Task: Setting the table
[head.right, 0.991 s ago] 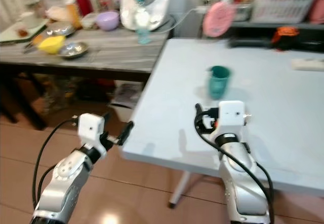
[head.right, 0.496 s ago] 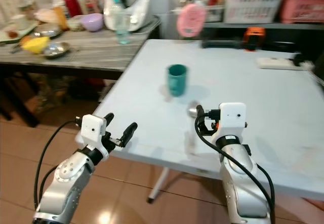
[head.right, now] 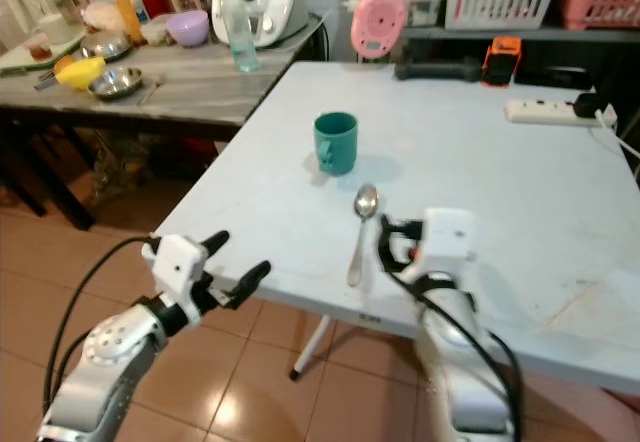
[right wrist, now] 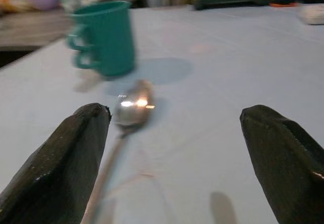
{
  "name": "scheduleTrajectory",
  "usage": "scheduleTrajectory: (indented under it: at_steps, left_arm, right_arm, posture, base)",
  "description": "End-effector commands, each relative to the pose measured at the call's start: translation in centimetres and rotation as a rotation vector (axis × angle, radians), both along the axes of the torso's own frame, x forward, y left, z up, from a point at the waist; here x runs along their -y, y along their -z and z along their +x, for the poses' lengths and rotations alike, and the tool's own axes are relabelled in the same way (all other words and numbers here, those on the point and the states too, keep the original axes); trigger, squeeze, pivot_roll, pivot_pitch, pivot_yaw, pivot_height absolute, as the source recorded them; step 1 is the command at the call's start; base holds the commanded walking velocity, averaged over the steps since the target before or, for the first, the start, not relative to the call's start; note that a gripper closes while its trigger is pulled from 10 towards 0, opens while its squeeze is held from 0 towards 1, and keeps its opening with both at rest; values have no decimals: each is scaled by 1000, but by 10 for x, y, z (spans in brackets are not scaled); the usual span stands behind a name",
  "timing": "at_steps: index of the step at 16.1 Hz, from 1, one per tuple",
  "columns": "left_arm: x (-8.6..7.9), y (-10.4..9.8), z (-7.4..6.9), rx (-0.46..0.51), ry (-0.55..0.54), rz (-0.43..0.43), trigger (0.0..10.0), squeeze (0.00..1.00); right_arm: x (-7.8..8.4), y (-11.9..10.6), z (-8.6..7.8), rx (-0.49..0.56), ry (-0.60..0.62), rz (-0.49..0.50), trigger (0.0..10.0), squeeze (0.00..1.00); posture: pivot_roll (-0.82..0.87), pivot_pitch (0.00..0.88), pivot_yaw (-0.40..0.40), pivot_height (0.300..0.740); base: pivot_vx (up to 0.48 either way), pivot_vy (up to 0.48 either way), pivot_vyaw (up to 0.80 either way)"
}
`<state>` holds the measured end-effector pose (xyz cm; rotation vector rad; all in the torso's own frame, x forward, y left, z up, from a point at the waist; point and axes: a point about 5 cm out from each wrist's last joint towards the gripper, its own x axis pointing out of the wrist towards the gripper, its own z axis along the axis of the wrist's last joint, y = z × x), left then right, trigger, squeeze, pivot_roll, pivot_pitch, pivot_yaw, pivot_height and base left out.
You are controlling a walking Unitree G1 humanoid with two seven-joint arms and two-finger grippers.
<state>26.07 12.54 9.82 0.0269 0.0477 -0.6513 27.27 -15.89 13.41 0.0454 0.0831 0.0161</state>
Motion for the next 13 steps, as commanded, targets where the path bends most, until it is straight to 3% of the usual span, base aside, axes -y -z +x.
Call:
scheduleTrajectory:
  at_steps: [1,6,13]
  left_arm:
    - [-4,-1,-1,2,10,19,10000,0]
    - [-4,-1,-2,-4,-1,7,10000,0]
    - [-5,-2,0,-2,-13,9,10000,0]
  right_arm:
    - [-7,-9,5,23,-15,8,10000,0]
    - [-9,-12,11,30,-19,18,10000,0]
    - [-14,-12,13,29,-30,30,10000,0]
  posture:
    - [-115,19,99,740]
    - [-103,18,94,740]
    - [-99,8,95,740]
  base:
    - [0,0,0]
    - [0,0,0]
    - [0,278,0]
